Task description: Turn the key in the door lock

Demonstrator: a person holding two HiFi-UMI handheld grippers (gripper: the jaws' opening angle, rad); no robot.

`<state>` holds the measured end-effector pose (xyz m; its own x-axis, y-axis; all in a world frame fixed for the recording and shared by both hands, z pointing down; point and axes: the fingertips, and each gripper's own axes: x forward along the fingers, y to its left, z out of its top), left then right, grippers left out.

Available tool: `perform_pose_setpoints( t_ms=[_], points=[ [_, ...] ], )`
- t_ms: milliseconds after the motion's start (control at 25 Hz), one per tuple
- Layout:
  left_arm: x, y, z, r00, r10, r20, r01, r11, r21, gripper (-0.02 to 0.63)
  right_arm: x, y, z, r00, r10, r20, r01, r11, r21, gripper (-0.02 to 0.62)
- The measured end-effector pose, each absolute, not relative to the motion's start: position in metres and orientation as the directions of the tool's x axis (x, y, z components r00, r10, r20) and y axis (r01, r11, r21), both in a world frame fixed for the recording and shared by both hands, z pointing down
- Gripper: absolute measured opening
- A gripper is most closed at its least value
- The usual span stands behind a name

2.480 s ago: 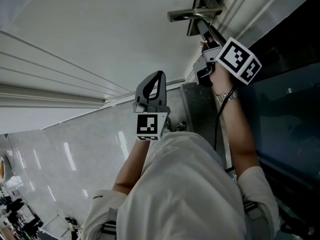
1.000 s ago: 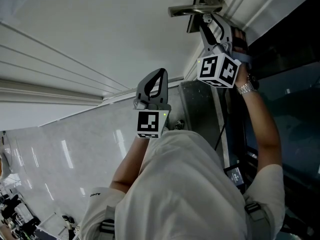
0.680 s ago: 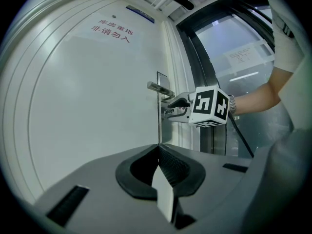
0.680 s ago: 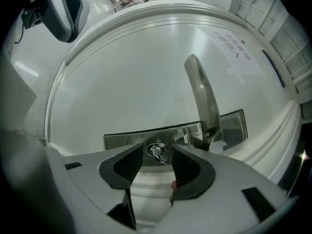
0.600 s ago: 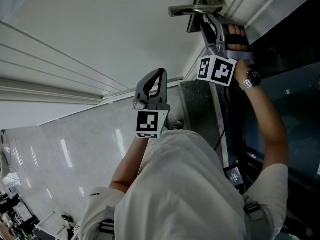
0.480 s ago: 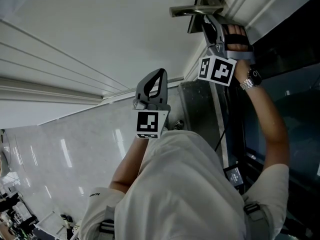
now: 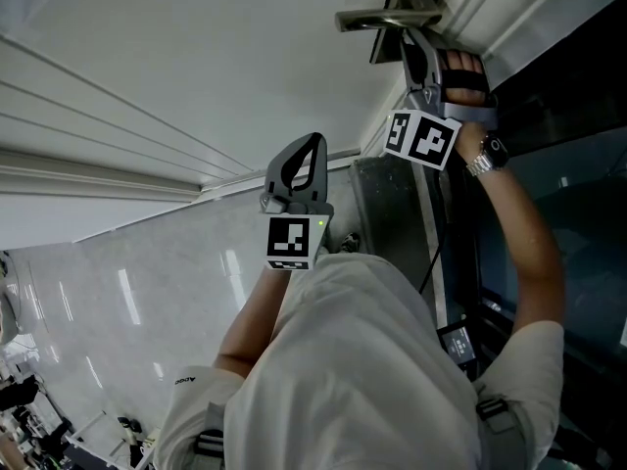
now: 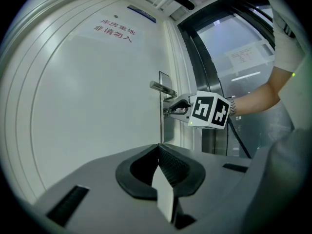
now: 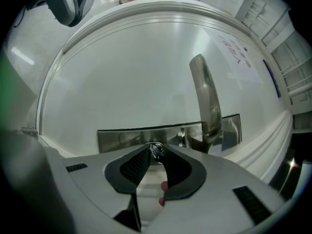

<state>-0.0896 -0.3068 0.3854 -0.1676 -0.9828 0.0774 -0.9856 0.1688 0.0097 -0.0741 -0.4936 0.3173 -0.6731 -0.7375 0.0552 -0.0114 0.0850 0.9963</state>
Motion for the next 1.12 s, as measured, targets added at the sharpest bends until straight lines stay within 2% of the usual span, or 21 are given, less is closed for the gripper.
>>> perform_pose_setpoints(
  t_ms=[600, 1120],
  points=[
    [-0.0883, -0.3059, 0.3839, -0.164, -0.984, 0.072, -0.986, 0.165, 0.014, 0.009, -0.0727, -0.4931, 0.3118, -0.648, -0.761, 0.025, -0.214, 0.214, 0.953, 0.084],
    [-0.0892, -0.303, 0.3838, -0.164, -0.984, 0.068, -0.986, 0.166, 0.022, 0.009, -0.0712, -0.4949, 0.3091, -0.628, -0.776, 0.05, -0.355, 0.344, 0.869, 0.083]
  ],
)
